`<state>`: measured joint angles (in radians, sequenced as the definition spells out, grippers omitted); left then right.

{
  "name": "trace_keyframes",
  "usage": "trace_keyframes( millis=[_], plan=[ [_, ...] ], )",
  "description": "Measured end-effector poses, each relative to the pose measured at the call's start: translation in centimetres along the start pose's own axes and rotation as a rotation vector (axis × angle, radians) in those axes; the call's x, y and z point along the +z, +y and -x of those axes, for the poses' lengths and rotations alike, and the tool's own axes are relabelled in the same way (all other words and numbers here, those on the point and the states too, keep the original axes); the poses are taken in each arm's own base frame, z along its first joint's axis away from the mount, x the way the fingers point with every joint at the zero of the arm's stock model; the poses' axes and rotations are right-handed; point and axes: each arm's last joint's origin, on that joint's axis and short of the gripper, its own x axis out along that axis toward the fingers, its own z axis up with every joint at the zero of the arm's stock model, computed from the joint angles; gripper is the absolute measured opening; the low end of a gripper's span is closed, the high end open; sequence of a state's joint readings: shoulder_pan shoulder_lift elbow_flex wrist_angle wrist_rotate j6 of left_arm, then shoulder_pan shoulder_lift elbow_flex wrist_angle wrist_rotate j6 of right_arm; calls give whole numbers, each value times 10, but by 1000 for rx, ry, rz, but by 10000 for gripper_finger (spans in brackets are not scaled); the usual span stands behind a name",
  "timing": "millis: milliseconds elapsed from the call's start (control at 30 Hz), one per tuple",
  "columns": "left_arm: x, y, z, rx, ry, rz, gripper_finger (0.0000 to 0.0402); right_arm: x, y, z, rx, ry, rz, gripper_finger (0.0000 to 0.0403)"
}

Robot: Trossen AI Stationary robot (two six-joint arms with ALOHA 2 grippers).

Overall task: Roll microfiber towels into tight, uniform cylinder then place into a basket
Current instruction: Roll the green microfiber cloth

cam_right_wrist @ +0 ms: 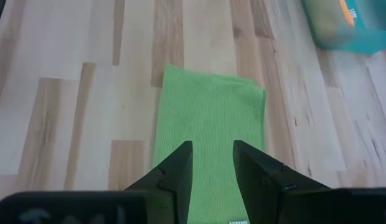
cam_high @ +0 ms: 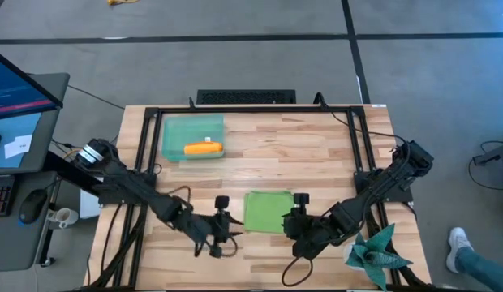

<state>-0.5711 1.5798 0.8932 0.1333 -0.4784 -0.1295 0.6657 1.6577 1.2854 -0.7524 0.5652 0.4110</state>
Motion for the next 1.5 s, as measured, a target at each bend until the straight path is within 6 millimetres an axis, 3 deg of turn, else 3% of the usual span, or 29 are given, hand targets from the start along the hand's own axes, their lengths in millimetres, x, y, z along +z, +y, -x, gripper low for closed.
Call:
trace_keyframes(
  millis=[167,300,567,833,1200,1333,1500],
  plan=[
    [-16,20,0,21,-124,56,114,-1,4,3,11,-9,7,138],
    [-17,29,-5,12,-158,140,114,-3,10,7,23,-14,6,138],
    [-17,31,-7,-66,-158,172,114,-28,28,6,12,-27,-6,138],
    [-17,29,-7,-123,-149,228,115,-42,31,0,-7,-12,-17,138],
    [-17,29,-7,-113,-151,182,185,-43,26,-8,2,8,-133,143],
    [-24,24,-19,-141,-142,146,208,-41,27,-8,13,-7,-144,165],
    [-24,13,-45,-128,-126,-22,215,-42,29,-7,18,-7,-158,205]
  ],
)
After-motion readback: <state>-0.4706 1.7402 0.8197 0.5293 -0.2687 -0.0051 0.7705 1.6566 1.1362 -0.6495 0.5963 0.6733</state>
